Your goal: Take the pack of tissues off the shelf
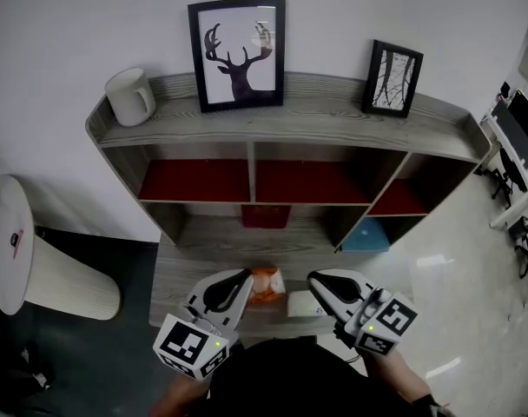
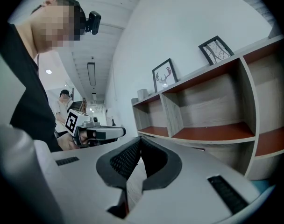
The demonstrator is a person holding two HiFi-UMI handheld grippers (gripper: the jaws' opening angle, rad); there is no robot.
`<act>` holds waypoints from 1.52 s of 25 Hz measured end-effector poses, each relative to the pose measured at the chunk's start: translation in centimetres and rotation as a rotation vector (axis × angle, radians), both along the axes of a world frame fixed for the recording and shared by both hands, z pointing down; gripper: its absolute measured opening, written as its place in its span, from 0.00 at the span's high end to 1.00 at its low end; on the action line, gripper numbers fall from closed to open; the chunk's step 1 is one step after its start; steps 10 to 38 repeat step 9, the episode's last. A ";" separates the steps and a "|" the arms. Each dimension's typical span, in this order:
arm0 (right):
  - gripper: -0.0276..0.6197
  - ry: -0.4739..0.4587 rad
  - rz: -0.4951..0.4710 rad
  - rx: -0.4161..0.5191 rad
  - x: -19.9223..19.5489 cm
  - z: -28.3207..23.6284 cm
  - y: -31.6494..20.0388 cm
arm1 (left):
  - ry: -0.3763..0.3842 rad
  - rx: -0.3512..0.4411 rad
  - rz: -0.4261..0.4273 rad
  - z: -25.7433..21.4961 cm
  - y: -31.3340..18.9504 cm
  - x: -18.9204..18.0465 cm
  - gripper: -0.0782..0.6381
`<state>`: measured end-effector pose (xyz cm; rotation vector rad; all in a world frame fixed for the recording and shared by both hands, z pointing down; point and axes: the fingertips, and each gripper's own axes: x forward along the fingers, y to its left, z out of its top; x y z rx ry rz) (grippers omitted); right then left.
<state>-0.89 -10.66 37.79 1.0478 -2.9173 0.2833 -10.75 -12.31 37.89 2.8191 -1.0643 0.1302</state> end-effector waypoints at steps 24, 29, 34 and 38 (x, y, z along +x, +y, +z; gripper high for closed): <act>0.93 -0.013 -0.005 -0.025 -0.1 0.6 0.0 | 0.001 0.010 0.019 -0.2 0.3 0.3 0.87; 0.93 -0.013 -0.005 -0.025 -0.1 0.6 0.0 | 0.001 0.010 0.019 -0.2 0.3 0.3 0.87; 0.93 -0.013 -0.005 -0.025 -0.1 0.6 0.0 | 0.001 0.010 0.019 -0.2 0.3 0.3 0.87; 0.93 -0.013 -0.005 -0.025 -0.1 0.6 0.0 | 0.001 0.010 0.019 -0.2 0.3 0.3 0.87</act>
